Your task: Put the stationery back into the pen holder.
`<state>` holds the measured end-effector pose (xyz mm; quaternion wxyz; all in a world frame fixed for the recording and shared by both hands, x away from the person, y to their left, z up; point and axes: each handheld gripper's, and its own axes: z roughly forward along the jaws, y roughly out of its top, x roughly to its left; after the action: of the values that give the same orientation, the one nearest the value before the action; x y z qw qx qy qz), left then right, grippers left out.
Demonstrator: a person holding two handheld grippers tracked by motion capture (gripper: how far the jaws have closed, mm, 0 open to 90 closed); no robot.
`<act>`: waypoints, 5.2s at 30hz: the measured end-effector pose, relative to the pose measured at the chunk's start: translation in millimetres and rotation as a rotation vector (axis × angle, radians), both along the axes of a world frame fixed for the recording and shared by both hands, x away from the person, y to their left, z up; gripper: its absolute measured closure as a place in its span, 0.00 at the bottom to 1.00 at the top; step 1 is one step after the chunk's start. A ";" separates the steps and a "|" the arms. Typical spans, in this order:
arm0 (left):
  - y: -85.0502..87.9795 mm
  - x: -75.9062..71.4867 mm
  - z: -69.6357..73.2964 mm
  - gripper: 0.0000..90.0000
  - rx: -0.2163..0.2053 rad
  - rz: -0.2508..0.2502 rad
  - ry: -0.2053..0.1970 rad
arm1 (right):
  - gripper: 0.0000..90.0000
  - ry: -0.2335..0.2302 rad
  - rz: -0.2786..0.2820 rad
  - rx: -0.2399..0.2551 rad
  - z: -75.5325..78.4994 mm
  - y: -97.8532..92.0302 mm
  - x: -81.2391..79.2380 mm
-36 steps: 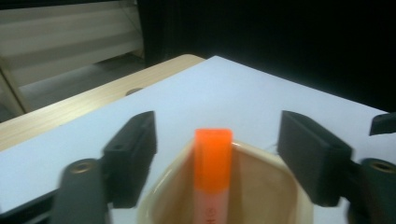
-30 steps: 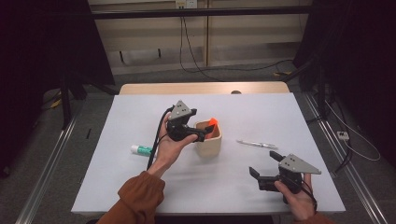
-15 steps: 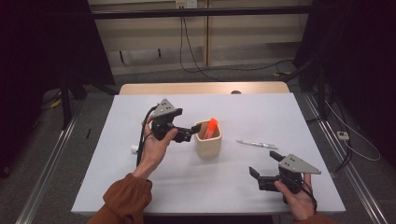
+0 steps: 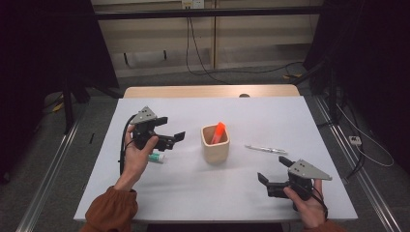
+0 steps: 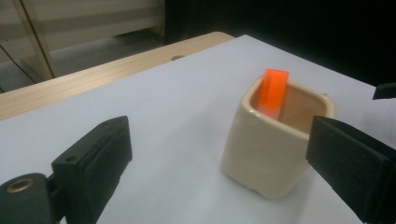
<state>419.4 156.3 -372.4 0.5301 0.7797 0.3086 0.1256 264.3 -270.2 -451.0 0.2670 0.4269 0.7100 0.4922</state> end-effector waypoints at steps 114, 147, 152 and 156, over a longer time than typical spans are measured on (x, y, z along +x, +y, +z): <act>66.1 18.0 -46.6 0.73 0.508 -0.342 0.293 | 0.04 0.000 -0.001 -0.004 -0.5 0.2 1.1; 27.0 -40.0 -8.7 0.73 0.406 -0.377 0.230 | 0.03 -0.020 0.050 -0.017 5.7 15.6 -1.4; 16.4 -46.6 -10.4 0.73 0.420 -0.401 0.235 | 0.04 -0.032 0.064 -0.002 10.3 28.6 -1.9; 8.0 -50.6 -9.9 0.73 0.427 -0.430 0.222 | 0.04 -0.039 0.096 -0.015 15.0 39.9 -3.6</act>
<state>368.8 164.3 -382.4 0.3322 0.9296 0.1592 -0.0133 260.7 -230.2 -436.0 0.2602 0.3808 0.7281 0.5071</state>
